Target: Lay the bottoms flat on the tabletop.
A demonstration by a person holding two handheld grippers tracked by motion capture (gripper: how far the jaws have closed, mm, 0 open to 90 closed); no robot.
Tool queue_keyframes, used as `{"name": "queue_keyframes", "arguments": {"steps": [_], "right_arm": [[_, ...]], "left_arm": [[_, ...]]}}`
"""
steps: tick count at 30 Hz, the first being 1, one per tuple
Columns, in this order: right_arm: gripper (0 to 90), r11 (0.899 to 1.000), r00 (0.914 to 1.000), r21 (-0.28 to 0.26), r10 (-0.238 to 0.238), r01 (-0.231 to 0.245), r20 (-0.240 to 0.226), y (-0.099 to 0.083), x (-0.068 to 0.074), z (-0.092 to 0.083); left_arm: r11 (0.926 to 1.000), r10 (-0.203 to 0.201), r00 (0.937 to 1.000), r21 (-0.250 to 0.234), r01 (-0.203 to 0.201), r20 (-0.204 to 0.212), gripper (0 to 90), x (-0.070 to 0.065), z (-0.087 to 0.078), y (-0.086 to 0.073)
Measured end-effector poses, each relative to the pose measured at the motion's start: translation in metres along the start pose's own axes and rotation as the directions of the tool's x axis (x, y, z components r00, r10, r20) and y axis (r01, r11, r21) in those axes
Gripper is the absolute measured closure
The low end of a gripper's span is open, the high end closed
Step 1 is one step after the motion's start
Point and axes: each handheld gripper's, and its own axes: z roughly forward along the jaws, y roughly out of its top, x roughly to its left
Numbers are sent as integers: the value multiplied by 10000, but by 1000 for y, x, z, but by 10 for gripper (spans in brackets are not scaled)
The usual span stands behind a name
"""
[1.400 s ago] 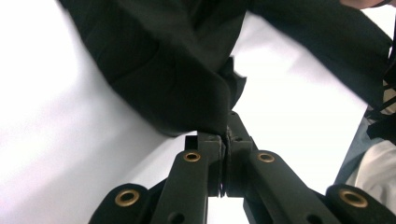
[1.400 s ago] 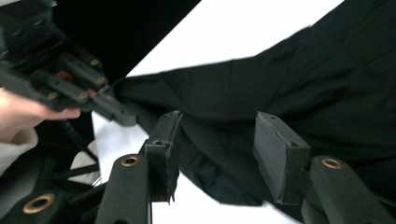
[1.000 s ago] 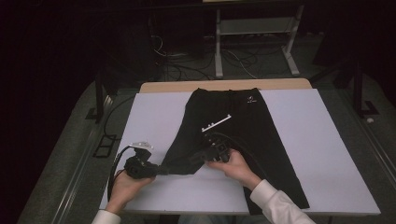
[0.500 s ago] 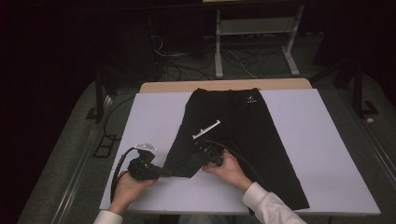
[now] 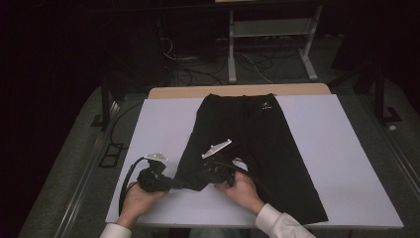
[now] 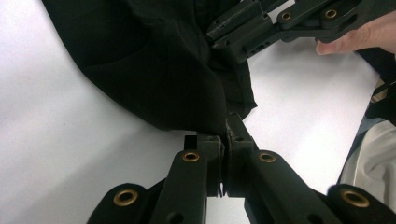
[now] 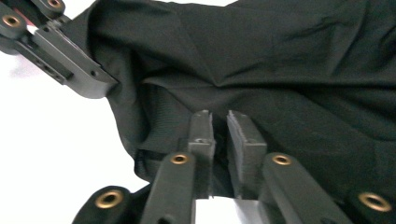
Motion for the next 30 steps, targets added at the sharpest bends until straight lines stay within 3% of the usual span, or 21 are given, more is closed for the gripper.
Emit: {"name": "queue_keyframes", "arguments": {"steps": [3,6,9,13,17,22,25,30], "right_arm": [[862,9998,9994,-69,-160,162,316,-1,3,0],[884,10000,9996,-19,-11,12,268,0,2,0],[888,9982,9980,115,587,-584,-227,2,-5,-1],[889,9928,9861,116,1198,-1192,-1148,1,-15,-7],[890,9844,9696,-132,1706,-1756,-1755,1,-22,-23],[890,9748,9528,-527,1997,-2169,-2288,3,-32,-47],[890,9698,9502,-766,2085,-2315,-2317,5,-39,-63],[890,9518,9432,-1291,2455,-2784,-2238,3,-60,-91]], "left_arm": [[10000,-33,10000,-30,33,-28,868,0,0,0],[10000,-68,10000,-54,67,-45,860,1,-1,-1],[9999,-101,9999,-85,101,-48,837,2,-1,-2],[9998,-90,10000,-189,90,2,777,2,-3,-2],[9991,-93,10000,-411,94,21,681,1,-4,-1],[9963,94,9999,-852,-102,-101,524,-2,-8,4],[9915,251,9992,-1265,-289,-311,445,-6,-13,9],[9796,570,9983,-1920,-590,-156,383,-12,-18,18]]}}
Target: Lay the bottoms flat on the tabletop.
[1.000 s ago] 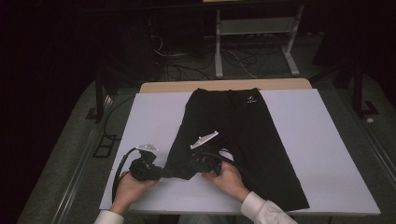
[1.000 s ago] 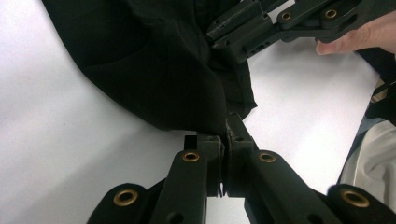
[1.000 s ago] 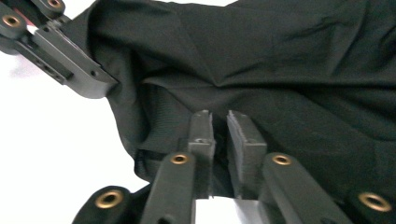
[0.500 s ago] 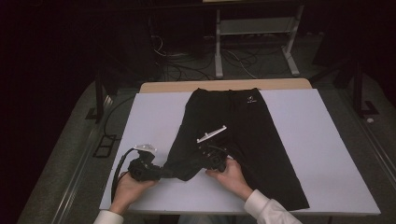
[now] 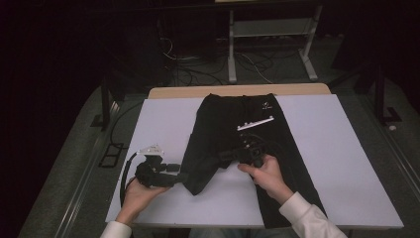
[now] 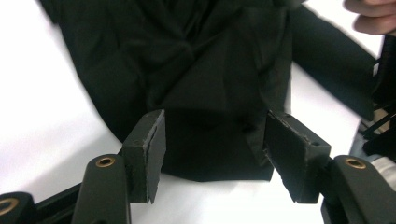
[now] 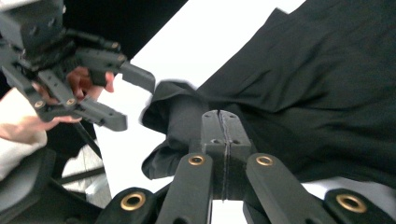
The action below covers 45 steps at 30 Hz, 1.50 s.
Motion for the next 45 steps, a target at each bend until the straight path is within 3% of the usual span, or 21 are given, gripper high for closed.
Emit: {"name": "queue_keyframes", "arguments": {"steps": [6,9,12,14,19,21,22,25,27,29,31,34,35,36,38,41,43,45], "right_arm": [[890,9981,9987,-393,476,-468,199,-4,-16,-32],[890,9960,9961,-463,782,-762,420,-9,-28,-43],[890,9920,9916,-544,1173,-1144,539,-17,-42,-50],[890,9883,9880,-591,1437,-1403,571,-23,-52,-53],[890,9825,9820,-607,1797,-1762,583,-32,-64,-58],[890,9828,9819,-594,1785,-1749,637,-33,-65,-59],[890,9824,9817,-612,1805,-1767,616,-34,-66,-60],[889,9816,9808,-589,1850,-1814,620,-36,-67,-61],[890,9804,9797,-602,1910,-1874,605,-37,-69,-61],[889,9791,9786,-617,1976,-1940,572,-37,-70,-61],[889,9778,9776,-635,2030,-1995,548,-38,-71,-60],[889,9785,9782,-578,2009,-1978,535,-38,-69,-58],[889,9784,9782,-586,2012,-1983,504,-38,-69,-58],[890,9785,9784,-597,2005,-1974,504,-38,-69,-58],[890,9782,9780,-588,2022,-1991,514,-39,-69,-59],[890,9782,9777,-503,2041,-2017,487,-41,-69,-58],[890,9771,9770,-480,2093,-2073,412,-42,-69,-58],[890,9774,9776,-487,2076,-2058,357,-42,-68,-59]], "left_arm": [[9984,559,9979,-132,-555,342,372,-9,4,5],[9956,936,9936,-20,-936,630,383,-16,13,7],[9899,1357,9848,273,-1394,1081,393,-26,27,9],[9781,1884,9728,635,-1982,1346,397,-35,41,10],[9503,2593,9487,1277,-2841,1809,397,-51,73,15],[9378,2819,9414,1538,-3111,1855,397,-55,86,14],[9350,2857,9395,1601,-3165,1890,397,-56,89,13],[9144,3164,9272,1959,-3543,2004,397,-61,97,8],[9098,3205,9227,2015,-3628,2144,397,-64,99,5],[8979,3408,9186,2204,-3811,2000,410,-65,101,1],[8928,3616,9143,2148,-3960,1825,451,-66,100,0],[8646,4319,8913,2181,-4527,1381,542,-71,101,-2],[8498,4613,8789,2243,-4770,1213,592,-73,101,-2],[8426,4742,8726,2274,-4883,1169,631,-74,101,-2],[8343,4865,8650,2288,-5016,1224,714,-76,102,-1],[8277,4940,8587,2286,-5125,1362,849,-78,104,0],[8272,4908,8601,2356,-5101,1389,886,-79,104,1],[8365,4702,8689,2357,-4946,1548,892,-76,104,2]]}}
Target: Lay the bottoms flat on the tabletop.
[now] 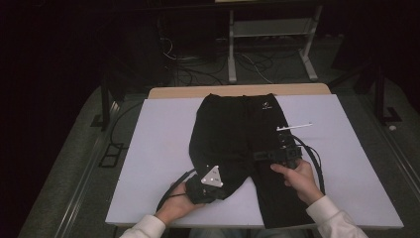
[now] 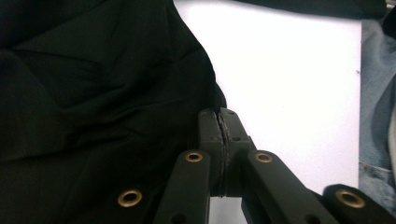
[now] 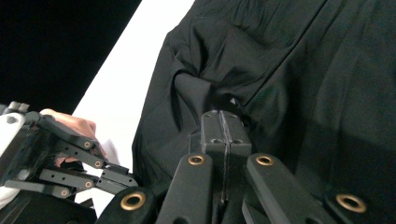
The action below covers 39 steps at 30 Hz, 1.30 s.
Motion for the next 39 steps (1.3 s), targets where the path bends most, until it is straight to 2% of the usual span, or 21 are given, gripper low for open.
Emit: {"name": "queue_keyframes", "arguments": {"steps": [4,9,16,20,25,28,31,39], "right_arm": [[890,10000,9997,10,75,-75,-211,-1,1,-1],[890,9997,9980,166,209,-199,-598,-8,5,-3],[889,9974,9964,718,21,40,-845,-24,18,-2],[889,9927,9943,1197,-46,175,-1068,-36,28,2],[890,9821,9911,1795,-339,568,-1284,-58,45,10],[890,9785,9901,1936,-461,716,-1329,-69,52,14],[890,9760,9889,2013,-559,832,-1380,-78,59,16],[889,9659,9854,2431,-496,888,-1632,-88,69,30]], "left_arm": [[9998,-208,9988,-57,211,436,893,2,-5,-4],[9989,-341,9952,-300,370,915,893,0,-19,-12],[9983,-438,9911,-317,481,1256,894,1,-41,-29],[9992,-273,9891,-240,311,1447,894,0,-53,-36],[10000,-68,9859,-4,70,1674,894,0,-61,-45],[10000,13,9850,-11,-12,1723,894,-1,-66,-49],[9994,207,9853,224,-248,1694,893,0,-71,-53],[9969,379,9842,609,-491,1727,893,6,-81,-64]]}}
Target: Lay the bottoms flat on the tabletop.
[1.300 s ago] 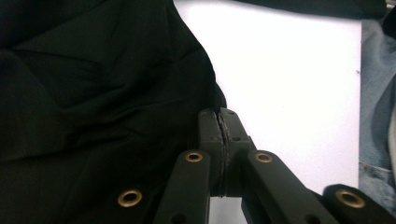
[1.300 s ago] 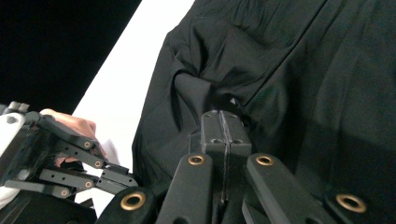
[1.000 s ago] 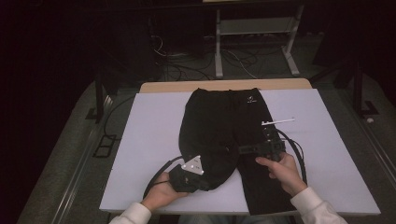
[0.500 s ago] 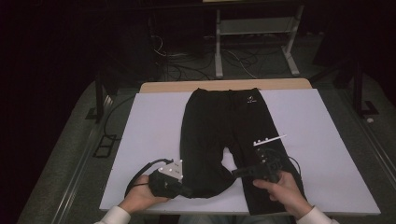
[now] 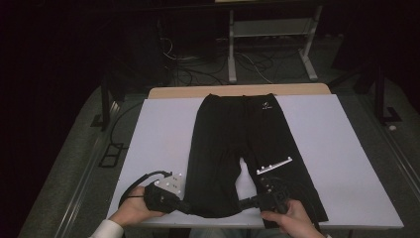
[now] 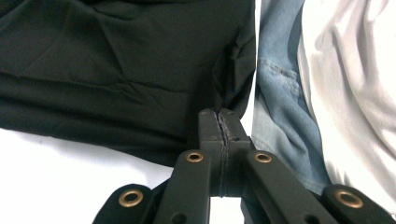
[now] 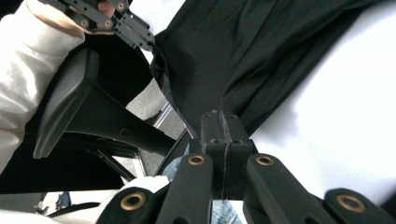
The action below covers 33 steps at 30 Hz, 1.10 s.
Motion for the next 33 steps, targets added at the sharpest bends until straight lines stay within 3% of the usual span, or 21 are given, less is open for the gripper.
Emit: {"name": "queue_keyframes", "arguments": {"steps": [14,25,29,30,33], "right_arm": [[889,9984,9992,535,-181,201,-369,7,12,31],[888,9942,9974,936,-481,530,-532,4,16,38],[856,9931,9959,976,-589,654,-681,5,15,36],[807,9925,9952,950,-710,772,-667,6,15,34],[693,9844,9868,711,-1619,1610,75,7,19,28]], "left_arm": [[9969,324,9995,716,-323,3,893,8,-19,-11],[9972,198,9997,723,-210,172,883,6,-24,-14],[9991,-172,9998,376,169,59,733,7,-28,-14],[9997,-200,9998,170,199,50,673,7,-29,-14],[9994,-227,9995,-259,221,-234,535,5,-31,-10]]}}
